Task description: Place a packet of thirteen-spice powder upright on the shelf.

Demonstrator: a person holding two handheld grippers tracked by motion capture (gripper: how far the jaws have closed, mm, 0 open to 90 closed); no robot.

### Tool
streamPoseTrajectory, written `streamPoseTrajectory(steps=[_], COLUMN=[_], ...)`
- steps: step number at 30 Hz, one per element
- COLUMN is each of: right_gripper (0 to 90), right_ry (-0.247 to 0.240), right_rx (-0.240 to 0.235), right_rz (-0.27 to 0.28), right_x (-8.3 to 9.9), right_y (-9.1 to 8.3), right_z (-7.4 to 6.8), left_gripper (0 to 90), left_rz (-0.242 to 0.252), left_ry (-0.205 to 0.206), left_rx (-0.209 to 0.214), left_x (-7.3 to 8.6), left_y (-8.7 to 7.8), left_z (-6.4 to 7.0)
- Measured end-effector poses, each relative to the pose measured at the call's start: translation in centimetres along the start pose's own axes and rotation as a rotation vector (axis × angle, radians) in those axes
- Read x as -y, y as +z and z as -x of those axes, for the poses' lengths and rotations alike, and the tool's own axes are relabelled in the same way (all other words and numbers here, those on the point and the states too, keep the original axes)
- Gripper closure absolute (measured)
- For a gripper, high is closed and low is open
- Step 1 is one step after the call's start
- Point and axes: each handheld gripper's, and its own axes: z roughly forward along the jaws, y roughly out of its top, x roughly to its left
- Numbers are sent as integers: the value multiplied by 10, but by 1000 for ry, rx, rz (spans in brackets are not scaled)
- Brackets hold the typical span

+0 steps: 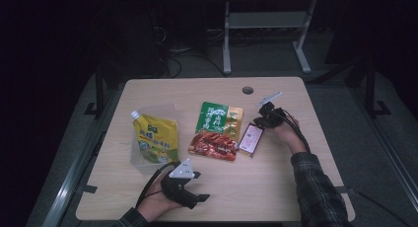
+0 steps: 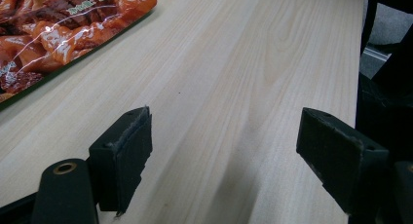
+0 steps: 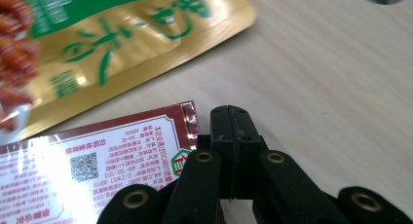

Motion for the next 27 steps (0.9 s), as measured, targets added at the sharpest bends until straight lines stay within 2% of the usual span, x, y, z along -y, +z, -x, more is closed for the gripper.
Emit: streamPoseTrajectory(steps=[3, 12, 21, 26, 27], right_gripper=[899, 899, 899, 899, 899], right_ry=[-28, -52, -72, -102, -96], right_rx=[-27, -77, -117, -151, -164], right_rz=[-21, -44, -36, -19, -14], right_x=[5, 30, 56, 61, 62], right_y=[-4, -20, -40, -47, -49], right_z=[-8, -24, -39, -51, -55], left_gripper=[204, 204, 203, 203, 203], left_rz=[0, 2, 2, 2, 1], left_ry=[-1, 0, 2, 4, 5], left_rx=[1, 0, 0, 0, -1], left_x=[0, 0, 0, -1, -1], left_y=[0, 1, 1, 1, 1], left_z=[1, 1, 1, 2, 2])
